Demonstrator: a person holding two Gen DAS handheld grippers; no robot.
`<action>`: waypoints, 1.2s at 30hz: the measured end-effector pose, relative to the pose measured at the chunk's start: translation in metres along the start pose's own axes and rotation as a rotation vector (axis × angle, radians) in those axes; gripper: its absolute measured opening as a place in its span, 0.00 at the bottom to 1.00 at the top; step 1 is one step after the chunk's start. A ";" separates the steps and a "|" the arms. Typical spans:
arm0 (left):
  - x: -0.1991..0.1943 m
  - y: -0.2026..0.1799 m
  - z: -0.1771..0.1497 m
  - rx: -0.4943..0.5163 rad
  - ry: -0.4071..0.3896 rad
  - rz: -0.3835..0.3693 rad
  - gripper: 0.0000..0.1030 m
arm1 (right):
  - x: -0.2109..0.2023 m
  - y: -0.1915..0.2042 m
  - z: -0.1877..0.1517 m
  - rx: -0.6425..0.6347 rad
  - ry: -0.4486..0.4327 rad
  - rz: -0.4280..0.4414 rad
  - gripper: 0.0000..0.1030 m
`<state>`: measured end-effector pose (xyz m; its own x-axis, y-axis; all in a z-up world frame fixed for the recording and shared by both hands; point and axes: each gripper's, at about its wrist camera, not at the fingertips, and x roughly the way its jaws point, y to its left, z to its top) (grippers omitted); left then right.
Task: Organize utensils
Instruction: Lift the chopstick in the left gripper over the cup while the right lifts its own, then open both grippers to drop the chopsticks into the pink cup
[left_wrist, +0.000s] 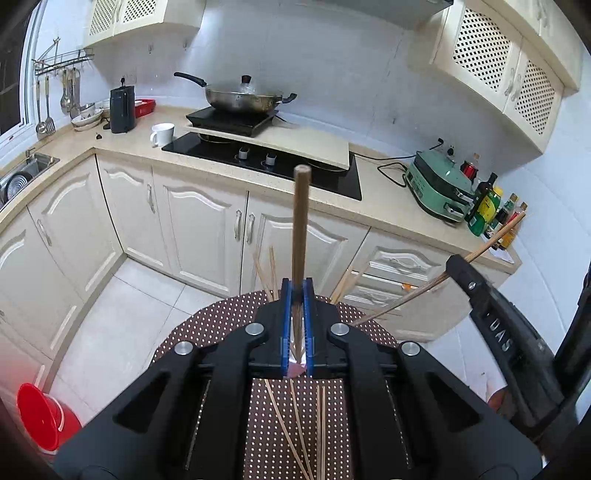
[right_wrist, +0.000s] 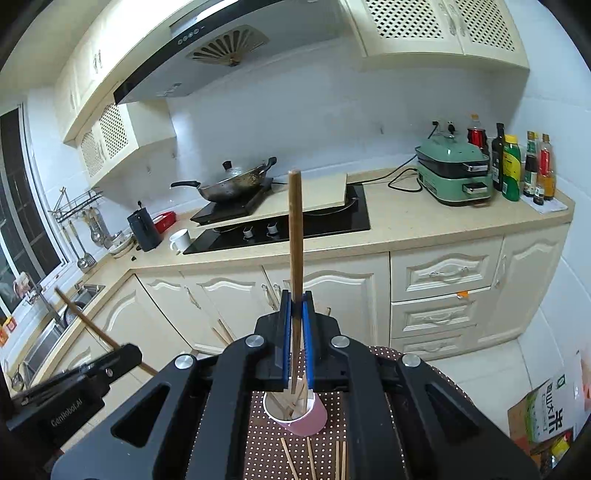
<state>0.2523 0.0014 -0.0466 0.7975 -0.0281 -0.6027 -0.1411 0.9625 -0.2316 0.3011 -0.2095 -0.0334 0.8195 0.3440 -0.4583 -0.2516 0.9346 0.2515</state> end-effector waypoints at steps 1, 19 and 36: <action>0.004 0.000 0.002 -0.002 0.007 -0.001 0.06 | 0.004 0.001 -0.002 -0.002 0.009 0.003 0.04; 0.103 0.014 -0.010 -0.040 0.201 0.007 0.06 | 0.093 -0.007 -0.044 -0.022 0.248 -0.036 0.04; 0.170 0.030 -0.040 -0.081 0.355 0.007 0.06 | 0.140 -0.019 -0.071 0.011 0.356 -0.036 0.05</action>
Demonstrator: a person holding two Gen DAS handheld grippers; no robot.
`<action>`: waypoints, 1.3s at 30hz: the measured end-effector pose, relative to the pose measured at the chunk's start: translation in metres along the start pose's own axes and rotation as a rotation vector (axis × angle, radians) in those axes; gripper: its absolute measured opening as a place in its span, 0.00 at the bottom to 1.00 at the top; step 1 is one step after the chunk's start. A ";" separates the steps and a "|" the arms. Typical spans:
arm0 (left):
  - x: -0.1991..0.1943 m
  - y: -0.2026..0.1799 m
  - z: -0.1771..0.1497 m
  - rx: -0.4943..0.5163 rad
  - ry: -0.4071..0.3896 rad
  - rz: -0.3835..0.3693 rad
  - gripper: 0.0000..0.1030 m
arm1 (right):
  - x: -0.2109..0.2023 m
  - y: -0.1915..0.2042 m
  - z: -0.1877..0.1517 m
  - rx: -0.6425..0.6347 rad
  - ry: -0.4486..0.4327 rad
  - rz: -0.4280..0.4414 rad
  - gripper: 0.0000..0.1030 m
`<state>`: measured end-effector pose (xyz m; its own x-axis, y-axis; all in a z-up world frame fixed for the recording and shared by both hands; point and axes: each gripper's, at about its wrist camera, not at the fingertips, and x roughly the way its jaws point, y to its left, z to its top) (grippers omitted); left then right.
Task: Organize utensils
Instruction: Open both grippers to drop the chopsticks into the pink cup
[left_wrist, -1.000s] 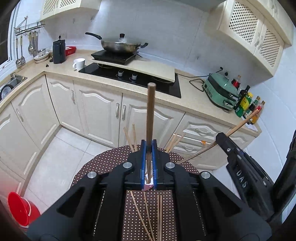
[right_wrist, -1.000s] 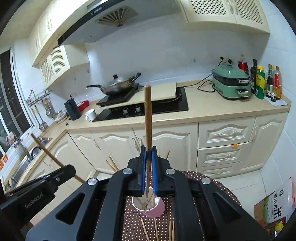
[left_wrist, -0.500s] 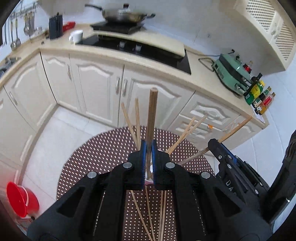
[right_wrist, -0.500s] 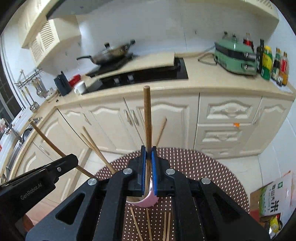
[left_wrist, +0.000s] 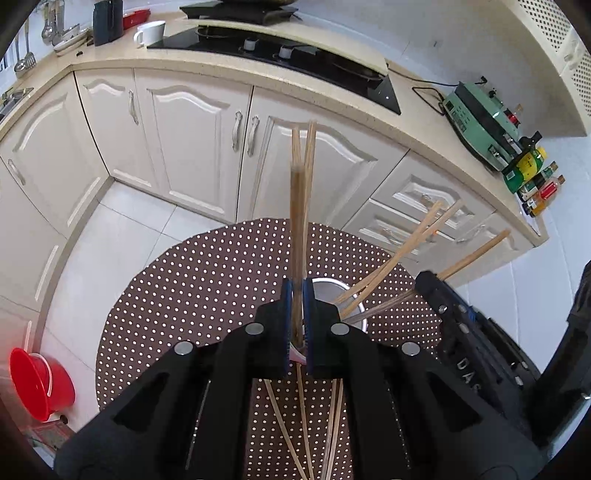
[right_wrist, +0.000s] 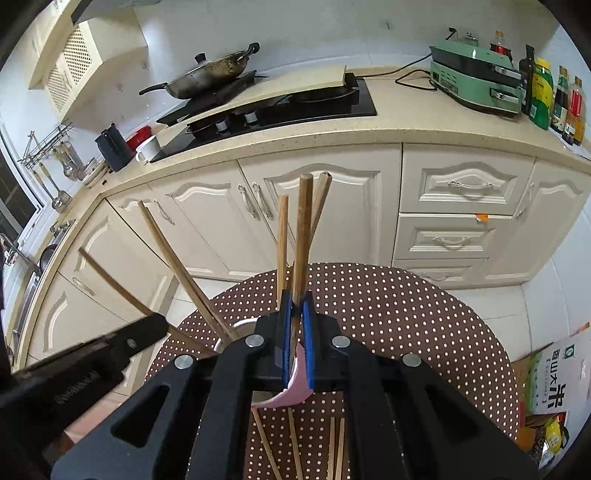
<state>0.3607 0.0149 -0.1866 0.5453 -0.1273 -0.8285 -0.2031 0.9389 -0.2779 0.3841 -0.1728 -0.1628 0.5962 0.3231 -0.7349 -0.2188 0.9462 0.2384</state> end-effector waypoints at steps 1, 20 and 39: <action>0.004 0.001 0.000 -0.002 0.008 0.000 0.06 | 0.001 -0.001 0.000 0.002 0.001 0.001 0.05; 0.035 0.011 -0.015 0.005 0.080 0.000 0.07 | 0.018 -0.013 -0.009 0.038 0.044 -0.004 0.45; 0.007 0.023 -0.039 0.035 0.062 0.029 0.54 | -0.018 -0.027 -0.037 0.057 0.068 -0.037 0.72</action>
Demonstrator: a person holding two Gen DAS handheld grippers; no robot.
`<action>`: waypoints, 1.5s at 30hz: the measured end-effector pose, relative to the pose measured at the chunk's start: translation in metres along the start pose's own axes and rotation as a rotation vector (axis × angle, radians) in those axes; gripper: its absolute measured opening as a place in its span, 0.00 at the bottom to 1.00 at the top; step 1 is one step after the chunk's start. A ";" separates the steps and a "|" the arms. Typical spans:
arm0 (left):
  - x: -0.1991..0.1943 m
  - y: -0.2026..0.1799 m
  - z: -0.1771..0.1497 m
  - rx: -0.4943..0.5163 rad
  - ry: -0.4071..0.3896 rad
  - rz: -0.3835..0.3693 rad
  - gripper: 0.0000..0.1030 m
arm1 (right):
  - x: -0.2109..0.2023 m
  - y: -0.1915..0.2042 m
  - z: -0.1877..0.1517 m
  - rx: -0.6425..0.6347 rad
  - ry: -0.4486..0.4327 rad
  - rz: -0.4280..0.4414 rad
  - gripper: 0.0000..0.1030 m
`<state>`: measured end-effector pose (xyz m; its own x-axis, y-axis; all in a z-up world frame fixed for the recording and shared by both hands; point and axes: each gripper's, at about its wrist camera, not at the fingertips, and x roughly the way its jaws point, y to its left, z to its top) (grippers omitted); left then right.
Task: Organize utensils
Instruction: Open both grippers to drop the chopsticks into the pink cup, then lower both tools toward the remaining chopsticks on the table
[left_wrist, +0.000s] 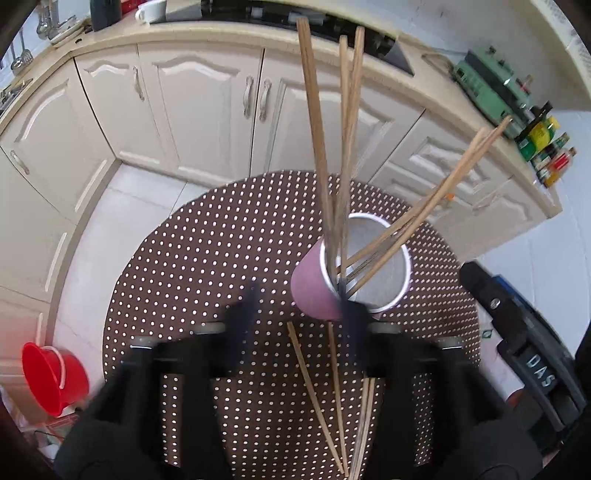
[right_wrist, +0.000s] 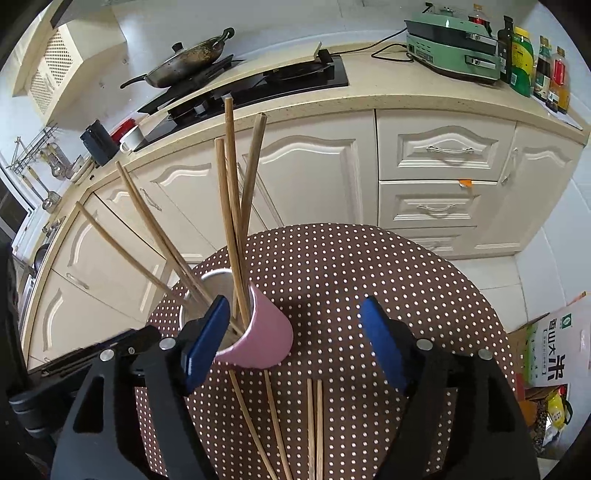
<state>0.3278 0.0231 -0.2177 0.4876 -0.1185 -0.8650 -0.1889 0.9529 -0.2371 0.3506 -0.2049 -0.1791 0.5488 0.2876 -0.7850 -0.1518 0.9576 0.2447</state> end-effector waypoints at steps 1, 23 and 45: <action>-0.004 -0.001 -0.002 0.006 -0.013 0.001 0.54 | -0.002 0.000 -0.001 -0.001 -0.002 -0.001 0.73; -0.072 -0.021 -0.053 0.130 -0.112 0.015 0.70 | -0.074 0.005 -0.043 -0.059 -0.061 -0.021 0.89; -0.097 -0.031 -0.113 0.125 -0.092 0.008 0.72 | -0.106 -0.010 -0.089 -0.064 -0.037 -0.033 0.91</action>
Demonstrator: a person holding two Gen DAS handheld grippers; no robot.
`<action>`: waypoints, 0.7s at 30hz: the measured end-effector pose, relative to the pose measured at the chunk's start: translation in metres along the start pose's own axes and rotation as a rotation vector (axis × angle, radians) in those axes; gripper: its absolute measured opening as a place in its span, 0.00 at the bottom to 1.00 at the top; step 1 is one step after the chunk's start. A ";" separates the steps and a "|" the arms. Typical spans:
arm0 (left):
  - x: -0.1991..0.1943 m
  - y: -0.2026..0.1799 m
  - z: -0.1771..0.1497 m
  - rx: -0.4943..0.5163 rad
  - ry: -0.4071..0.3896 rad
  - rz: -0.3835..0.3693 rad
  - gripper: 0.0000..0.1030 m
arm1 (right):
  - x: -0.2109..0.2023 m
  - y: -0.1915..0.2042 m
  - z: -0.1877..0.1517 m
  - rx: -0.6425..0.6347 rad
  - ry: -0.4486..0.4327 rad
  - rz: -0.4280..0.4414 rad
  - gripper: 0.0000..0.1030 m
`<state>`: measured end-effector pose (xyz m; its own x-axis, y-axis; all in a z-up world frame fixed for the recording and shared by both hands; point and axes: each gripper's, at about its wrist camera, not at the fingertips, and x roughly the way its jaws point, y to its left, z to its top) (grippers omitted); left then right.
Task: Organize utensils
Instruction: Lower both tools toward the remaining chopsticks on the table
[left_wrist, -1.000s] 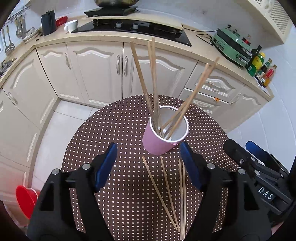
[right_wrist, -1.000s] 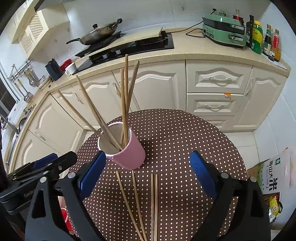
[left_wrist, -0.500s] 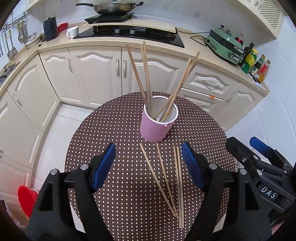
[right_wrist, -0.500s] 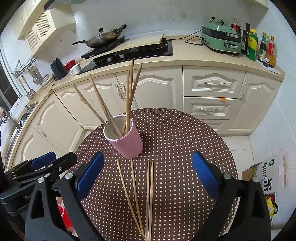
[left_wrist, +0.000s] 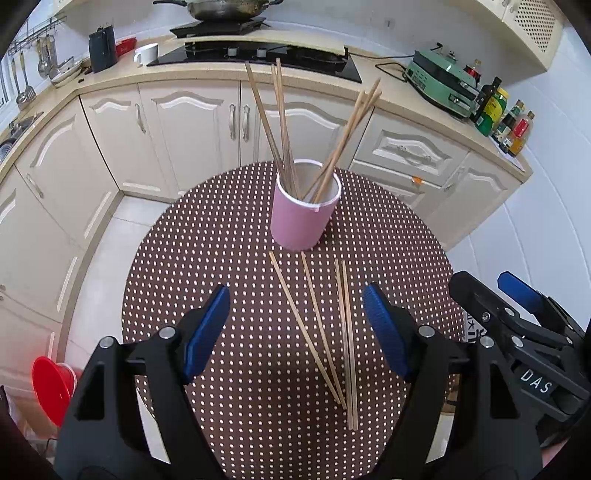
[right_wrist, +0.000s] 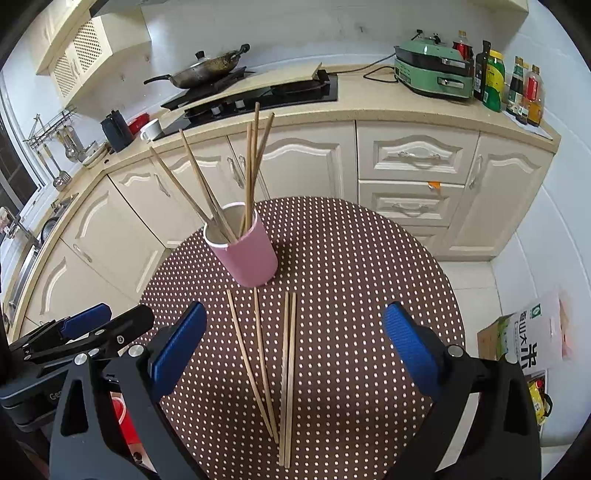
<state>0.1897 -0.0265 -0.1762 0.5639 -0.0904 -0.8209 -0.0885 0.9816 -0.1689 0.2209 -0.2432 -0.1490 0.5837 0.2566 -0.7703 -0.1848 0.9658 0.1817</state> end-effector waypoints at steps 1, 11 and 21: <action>0.002 0.000 -0.004 -0.001 0.011 0.001 0.72 | 0.002 -0.001 -0.003 0.004 0.011 -0.001 0.91; 0.028 0.005 -0.028 -0.006 0.108 0.014 0.72 | 0.025 -0.011 -0.027 0.031 0.116 -0.029 0.91; 0.066 0.010 -0.040 -0.016 0.222 0.039 0.72 | 0.062 -0.019 -0.041 0.075 0.235 -0.063 0.91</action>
<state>0.1932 -0.0296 -0.2538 0.3655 -0.0892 -0.9265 -0.1209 0.9824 -0.1422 0.2277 -0.2470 -0.2250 0.3904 0.1892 -0.9010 -0.0896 0.9818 0.1673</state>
